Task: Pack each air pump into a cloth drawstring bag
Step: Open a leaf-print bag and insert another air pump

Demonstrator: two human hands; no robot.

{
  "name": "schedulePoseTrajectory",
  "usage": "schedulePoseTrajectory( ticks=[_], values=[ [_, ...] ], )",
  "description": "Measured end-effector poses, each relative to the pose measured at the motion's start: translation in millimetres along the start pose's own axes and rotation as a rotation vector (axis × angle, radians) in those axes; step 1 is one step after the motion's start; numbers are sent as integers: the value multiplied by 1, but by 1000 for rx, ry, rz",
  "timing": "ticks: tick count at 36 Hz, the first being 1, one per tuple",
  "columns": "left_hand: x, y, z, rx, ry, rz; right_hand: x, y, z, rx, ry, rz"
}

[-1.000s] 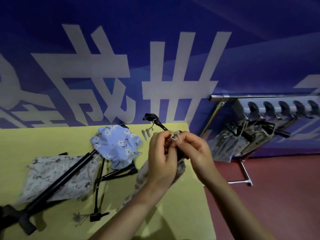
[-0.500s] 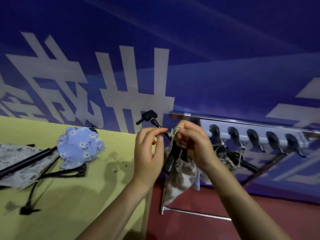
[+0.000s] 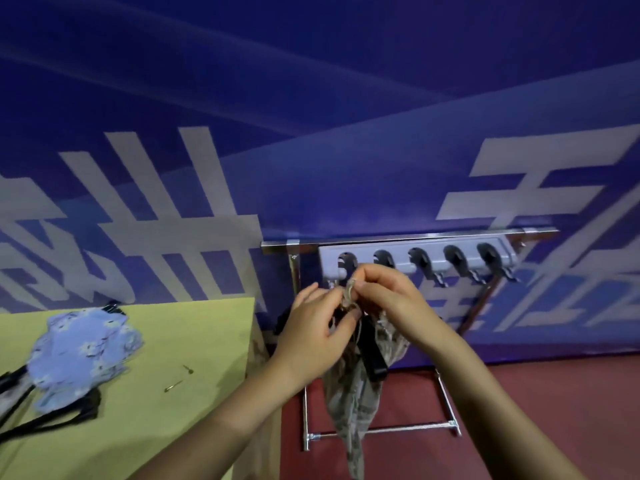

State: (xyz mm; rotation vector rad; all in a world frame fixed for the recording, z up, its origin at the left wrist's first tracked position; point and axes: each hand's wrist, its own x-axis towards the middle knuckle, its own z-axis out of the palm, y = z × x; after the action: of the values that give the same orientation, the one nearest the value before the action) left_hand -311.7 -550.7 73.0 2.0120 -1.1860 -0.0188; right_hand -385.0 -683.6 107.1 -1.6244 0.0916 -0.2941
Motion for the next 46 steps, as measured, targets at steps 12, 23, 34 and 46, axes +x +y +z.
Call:
schedulePoseTrajectory(
  ticks=[12, 23, 34, 46],
  values=[
    [42, 42, 87, -464, -406, -195, -51, 24, -91, -1, 184, 94],
    [71, 65, 159, -615, -617, -413, -88, 50, -157, -99, 292, 201],
    [92, 69, 182, -536, -629, -322, -84, 75, -196, -233, 441, 246],
    [123, 54, 210, -361, -596, -476, -50, 114, -210, -390, 485, 374]
  ],
)
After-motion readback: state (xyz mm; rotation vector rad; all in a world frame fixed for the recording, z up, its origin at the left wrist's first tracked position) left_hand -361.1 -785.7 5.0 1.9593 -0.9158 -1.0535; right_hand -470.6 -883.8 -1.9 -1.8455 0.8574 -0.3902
